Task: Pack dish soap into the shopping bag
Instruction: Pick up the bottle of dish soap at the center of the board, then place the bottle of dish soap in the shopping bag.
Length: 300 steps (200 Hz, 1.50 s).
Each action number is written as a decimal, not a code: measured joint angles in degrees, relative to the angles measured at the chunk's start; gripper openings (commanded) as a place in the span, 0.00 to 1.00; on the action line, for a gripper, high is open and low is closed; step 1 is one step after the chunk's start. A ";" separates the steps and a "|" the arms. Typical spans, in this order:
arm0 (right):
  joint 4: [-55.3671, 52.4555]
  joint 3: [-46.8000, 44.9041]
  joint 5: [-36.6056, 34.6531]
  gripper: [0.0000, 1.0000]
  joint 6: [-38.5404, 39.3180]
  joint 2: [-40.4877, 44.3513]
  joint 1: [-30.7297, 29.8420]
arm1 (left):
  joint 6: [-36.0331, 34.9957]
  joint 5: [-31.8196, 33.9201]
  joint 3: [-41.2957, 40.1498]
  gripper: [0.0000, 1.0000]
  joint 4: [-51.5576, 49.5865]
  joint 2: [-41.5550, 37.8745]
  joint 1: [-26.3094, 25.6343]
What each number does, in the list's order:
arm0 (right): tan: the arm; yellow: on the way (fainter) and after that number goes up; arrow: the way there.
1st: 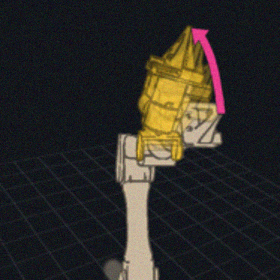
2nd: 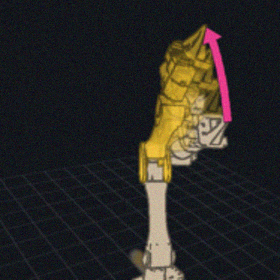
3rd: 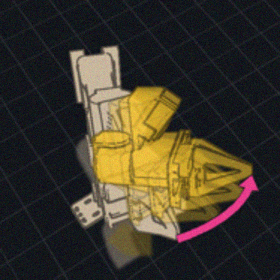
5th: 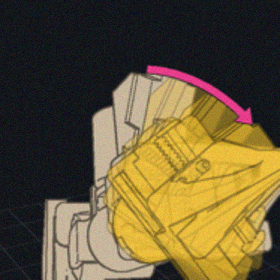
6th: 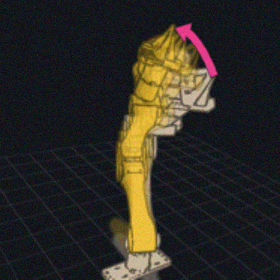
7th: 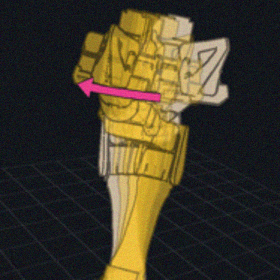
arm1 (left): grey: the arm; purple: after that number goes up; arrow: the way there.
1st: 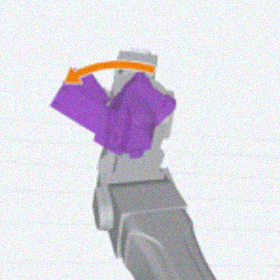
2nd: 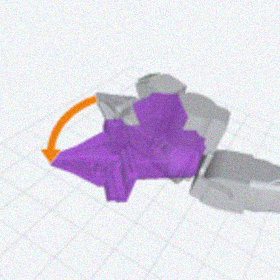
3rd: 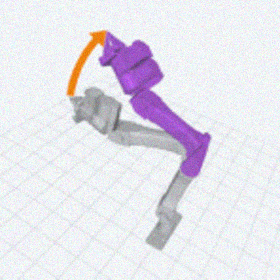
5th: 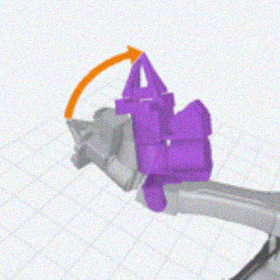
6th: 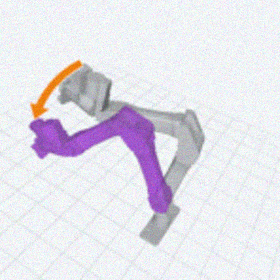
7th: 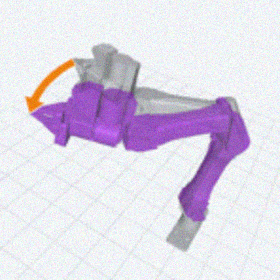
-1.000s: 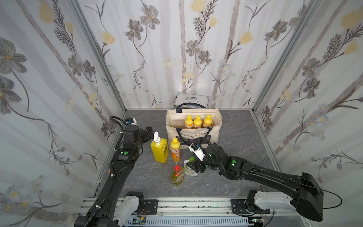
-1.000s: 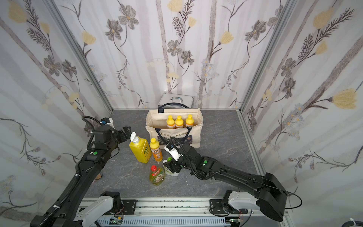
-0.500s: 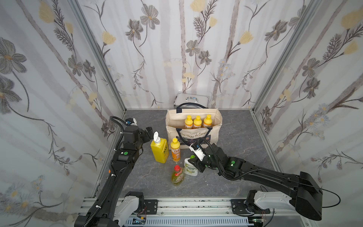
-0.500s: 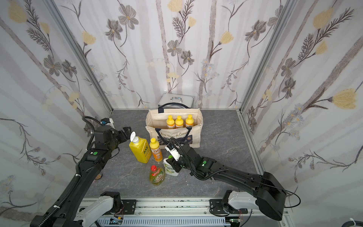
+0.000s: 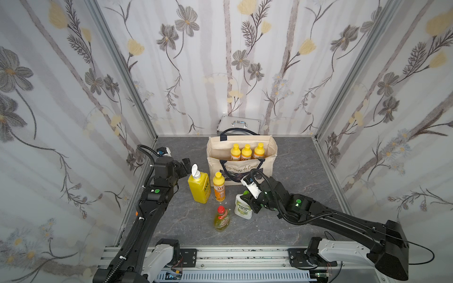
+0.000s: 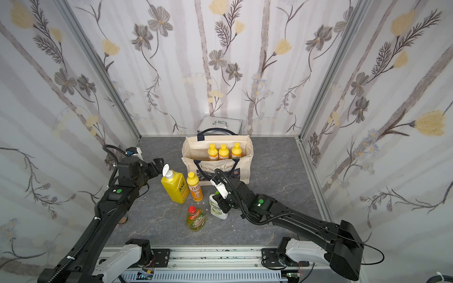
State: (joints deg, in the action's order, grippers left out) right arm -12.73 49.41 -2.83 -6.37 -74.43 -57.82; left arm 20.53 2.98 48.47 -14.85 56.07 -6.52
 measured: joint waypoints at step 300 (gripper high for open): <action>-12.07 52.41 5.66 0.03 14.43 -23.58 23.04 | -0.02 0.00 -0.09 1.00 0.00 -0.70 0.00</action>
State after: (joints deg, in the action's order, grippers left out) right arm -24.80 101.82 2.83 8.05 -98.02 -34.79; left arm 20.51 2.98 48.38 -14.85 55.37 -6.52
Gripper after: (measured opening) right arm 0.283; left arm 0.997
